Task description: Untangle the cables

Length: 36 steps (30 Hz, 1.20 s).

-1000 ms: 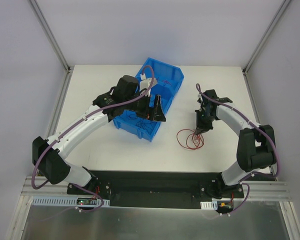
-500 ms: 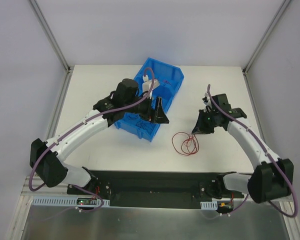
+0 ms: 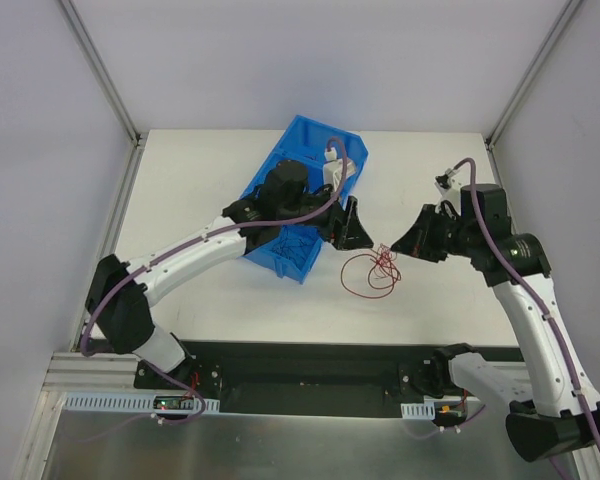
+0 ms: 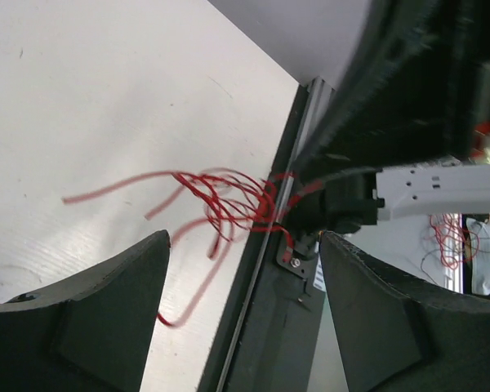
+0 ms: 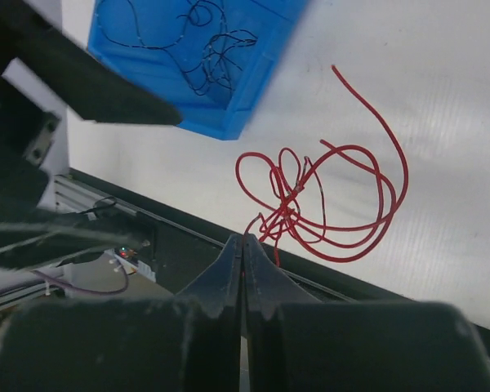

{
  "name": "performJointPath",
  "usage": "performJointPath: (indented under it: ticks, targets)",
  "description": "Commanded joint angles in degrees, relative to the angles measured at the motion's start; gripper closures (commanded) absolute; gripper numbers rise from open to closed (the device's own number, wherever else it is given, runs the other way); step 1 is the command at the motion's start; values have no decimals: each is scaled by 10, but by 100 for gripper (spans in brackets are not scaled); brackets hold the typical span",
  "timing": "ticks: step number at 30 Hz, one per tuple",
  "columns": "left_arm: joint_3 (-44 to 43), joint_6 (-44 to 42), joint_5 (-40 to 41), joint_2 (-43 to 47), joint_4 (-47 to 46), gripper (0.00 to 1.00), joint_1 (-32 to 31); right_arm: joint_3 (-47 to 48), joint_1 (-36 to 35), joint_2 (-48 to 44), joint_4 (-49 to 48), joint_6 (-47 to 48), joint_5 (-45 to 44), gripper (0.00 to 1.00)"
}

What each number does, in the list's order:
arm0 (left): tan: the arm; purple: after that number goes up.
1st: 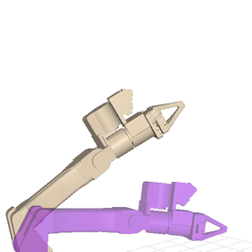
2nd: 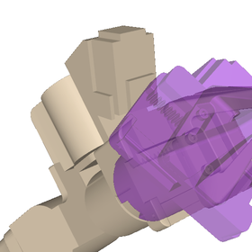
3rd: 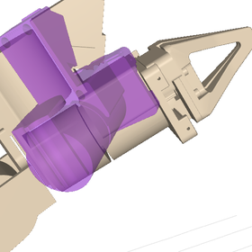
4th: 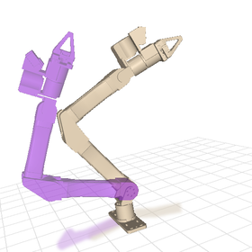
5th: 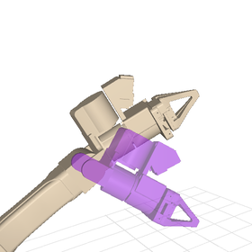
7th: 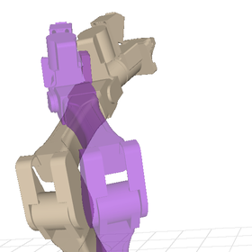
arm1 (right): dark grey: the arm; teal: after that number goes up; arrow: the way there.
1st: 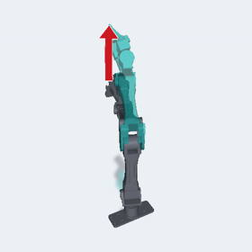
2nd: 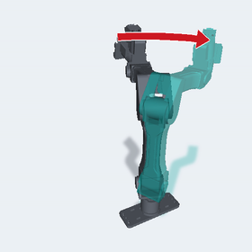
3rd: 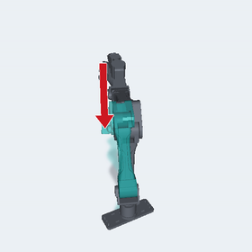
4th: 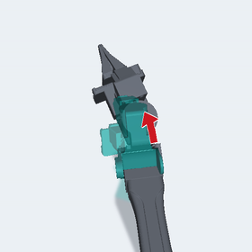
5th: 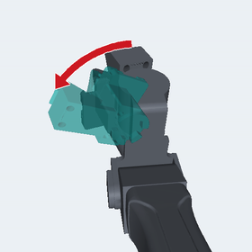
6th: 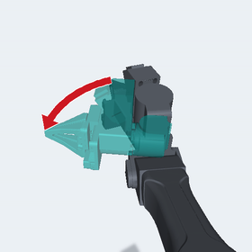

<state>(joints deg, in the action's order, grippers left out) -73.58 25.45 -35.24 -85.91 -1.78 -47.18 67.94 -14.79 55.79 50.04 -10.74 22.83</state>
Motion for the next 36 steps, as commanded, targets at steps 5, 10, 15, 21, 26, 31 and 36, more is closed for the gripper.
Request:
performJointPath:
  ticks: [5, 10, 15, 21, 26, 31, 36]
  targets:
    - [-90, -16, -8, -101, -48, 29, -11, 15, -5, -64, -25, -118, 56, 100]
    - [-66, 32, -43, -136, -122, 31, -33, -6, -5, -101, -101, -207, 57, 100]
    - [-67, 57, -68, -196, -162, 38, -53, 17, -6, -114, -127, -225, 42, 100]
    - [-65, 24, -23, -268, -109, 50, -55, 176, -5, -82, -52, -178, -10, 100]
    - [-62, -36, 22, -233, -67, 53, -43, 229, -6, -67, 23, -126, -53, 100]
    - [-49, -25, 25, -162, -57, 50, -14, 155, -5, -92, 16, -114, -74, 100]
    - [-25, -15, 40, -83, -48, 39, 5, 103, -4, -103, 16, -103, -90, 100]
